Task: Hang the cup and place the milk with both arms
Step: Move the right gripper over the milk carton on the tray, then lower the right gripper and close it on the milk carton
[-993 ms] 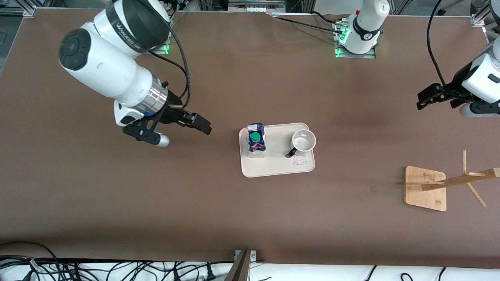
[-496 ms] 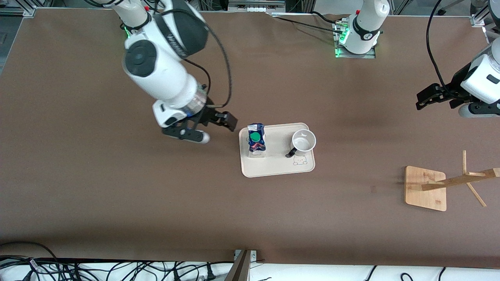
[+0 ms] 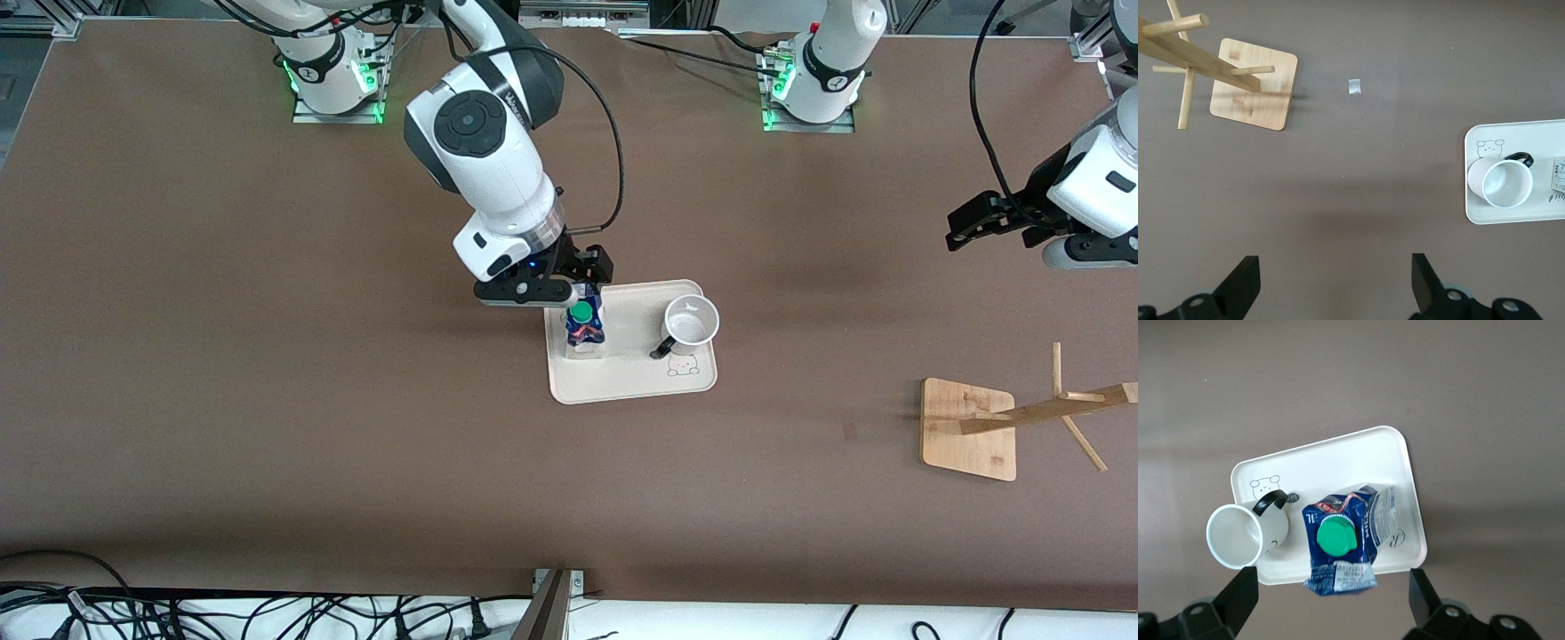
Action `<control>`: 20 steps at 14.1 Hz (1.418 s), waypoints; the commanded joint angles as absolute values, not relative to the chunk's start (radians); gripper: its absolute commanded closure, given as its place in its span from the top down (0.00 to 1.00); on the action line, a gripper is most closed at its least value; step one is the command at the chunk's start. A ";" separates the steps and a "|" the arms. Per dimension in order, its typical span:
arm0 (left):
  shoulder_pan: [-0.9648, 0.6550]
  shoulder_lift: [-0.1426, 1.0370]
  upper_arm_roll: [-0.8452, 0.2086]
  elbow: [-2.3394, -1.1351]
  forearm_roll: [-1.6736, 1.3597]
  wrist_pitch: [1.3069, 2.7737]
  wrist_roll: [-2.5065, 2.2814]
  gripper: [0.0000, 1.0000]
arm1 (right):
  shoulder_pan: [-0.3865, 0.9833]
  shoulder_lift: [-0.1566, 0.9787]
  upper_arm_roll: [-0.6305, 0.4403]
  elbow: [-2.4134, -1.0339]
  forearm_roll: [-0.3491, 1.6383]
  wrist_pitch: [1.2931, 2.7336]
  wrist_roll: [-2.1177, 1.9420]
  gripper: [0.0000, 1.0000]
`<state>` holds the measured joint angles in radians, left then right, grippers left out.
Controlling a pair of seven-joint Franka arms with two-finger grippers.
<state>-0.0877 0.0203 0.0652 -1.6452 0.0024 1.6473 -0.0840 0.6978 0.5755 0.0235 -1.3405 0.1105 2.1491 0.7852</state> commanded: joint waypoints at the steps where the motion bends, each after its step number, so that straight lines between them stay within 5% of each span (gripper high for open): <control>1: -0.083 0.017 0.063 -1.648 0.012 1.646 -0.072 1.00 | 0.710 0.584 0.012 -1.341 0.091 2.166 0.784 1.00; 20: -0.081 0.015 0.066 -1.647 0.011 1.646 -0.066 1.00 | 0.741 0.676 0.012 -1.341 0.025 2.253 0.699 1.00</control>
<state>-0.0849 0.0215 0.0657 -1.6452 0.0024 1.6473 -0.0840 0.7299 0.6665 0.0227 -1.3405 0.0426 2.2369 0.7178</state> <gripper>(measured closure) 0.000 0.000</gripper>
